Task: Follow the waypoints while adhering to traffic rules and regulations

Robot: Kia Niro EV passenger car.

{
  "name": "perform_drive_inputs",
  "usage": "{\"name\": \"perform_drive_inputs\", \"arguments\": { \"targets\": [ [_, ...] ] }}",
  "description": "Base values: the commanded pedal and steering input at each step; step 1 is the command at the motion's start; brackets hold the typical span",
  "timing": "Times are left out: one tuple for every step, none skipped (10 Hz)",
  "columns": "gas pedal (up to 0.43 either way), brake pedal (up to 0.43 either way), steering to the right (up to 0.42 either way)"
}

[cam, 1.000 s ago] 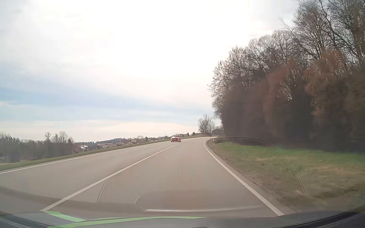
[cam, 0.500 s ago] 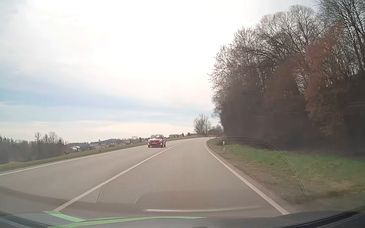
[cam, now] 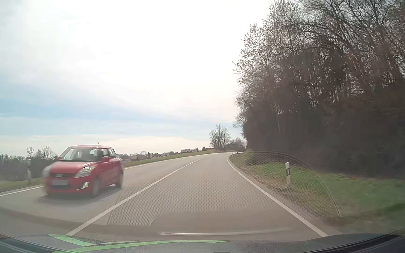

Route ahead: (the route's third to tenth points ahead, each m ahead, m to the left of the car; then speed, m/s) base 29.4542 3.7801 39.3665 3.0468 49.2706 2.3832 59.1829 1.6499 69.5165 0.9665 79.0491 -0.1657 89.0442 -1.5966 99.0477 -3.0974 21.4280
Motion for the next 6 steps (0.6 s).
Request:
{"name": "perform_drive_inputs", "arguments": {
  "targets": [
    [0.268,0.000,0.012],
    [0.268,0.000,0.012],
    [0.268,0.000,0.012],
    [0.268,0.000,0.012],
    [0.268,0.000,0.012],
    [0.268,0.000,0.012]
  ]
}}
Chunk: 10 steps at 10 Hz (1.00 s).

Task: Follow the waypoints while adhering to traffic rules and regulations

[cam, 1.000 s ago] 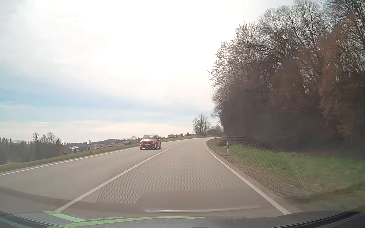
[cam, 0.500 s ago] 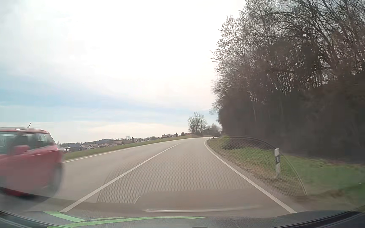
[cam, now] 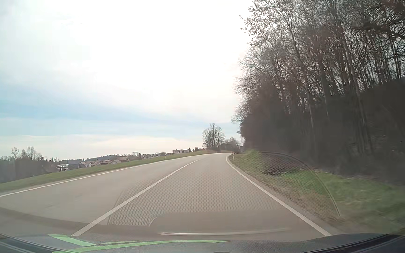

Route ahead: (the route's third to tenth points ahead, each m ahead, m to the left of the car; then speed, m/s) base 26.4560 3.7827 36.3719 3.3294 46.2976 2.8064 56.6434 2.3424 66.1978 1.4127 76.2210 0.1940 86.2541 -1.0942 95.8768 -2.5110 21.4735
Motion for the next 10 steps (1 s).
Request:
{"name": "perform_drive_inputs", "arguments": {
  "targets": [
    [0.268,0.000,0.012],
    [0.268,0.000,0.012],
    [0.280,0.000,0.012],
    [0.280,0.000,0.011],
    [0.287,0.000,0.011],
    [0.287,0.000,0.010],
    [0.287,0.000,0.010],
    [0.299,0.000,0.010],
    [0.299,0.000,0.010],
    [0.299,0.000,0.009]
  ]
}}
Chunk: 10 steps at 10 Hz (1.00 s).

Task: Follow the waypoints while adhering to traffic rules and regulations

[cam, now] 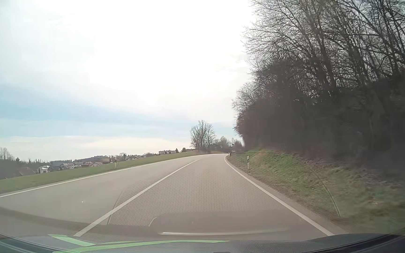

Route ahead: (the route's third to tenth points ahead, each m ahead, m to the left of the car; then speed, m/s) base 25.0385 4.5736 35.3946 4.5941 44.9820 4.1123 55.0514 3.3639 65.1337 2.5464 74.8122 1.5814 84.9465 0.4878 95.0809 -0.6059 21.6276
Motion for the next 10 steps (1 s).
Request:
{"name": "perform_drive_inputs", "arguments": {
  "targets": [
    [0.299,0.000,0.009],
    [0.299,0.000,0.009],
    [0.311,0.000,0.009],
    [0.311,0.000,0.009],
    [0.311,0.000,0.009],
    [0.311,0.000,0.009],
    [0.311,0.000,0.008],
    [0.311,0.000,0.008],
    [0.311,0.000,0.008],
    [0.319,0.000,0.008]
  ]
}}
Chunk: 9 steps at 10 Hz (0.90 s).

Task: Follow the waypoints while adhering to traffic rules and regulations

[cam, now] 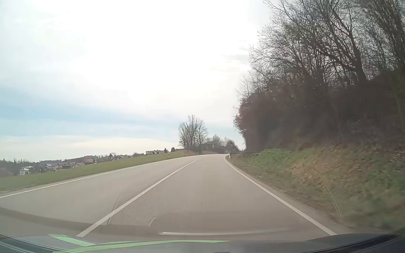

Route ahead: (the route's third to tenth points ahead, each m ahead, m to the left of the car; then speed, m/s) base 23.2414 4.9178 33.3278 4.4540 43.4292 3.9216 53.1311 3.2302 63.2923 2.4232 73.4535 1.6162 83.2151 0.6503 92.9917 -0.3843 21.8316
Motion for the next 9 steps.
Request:
{"name": "perform_drive_inputs", "arguments": {
  "targets": [
    [0.319,0.000,0.008],
    [0.319,0.000,0.008],
    [0.319,0.000,0.008],
    [0.319,0.000,0.008],
    [0.319,0.000,0.008],
    [0.319,0.000,0.008],
    [0.319,0.000,0.008],
    [0.319,0.000,0.008],
    [0.319,0.000,0.008]
  ]
}}
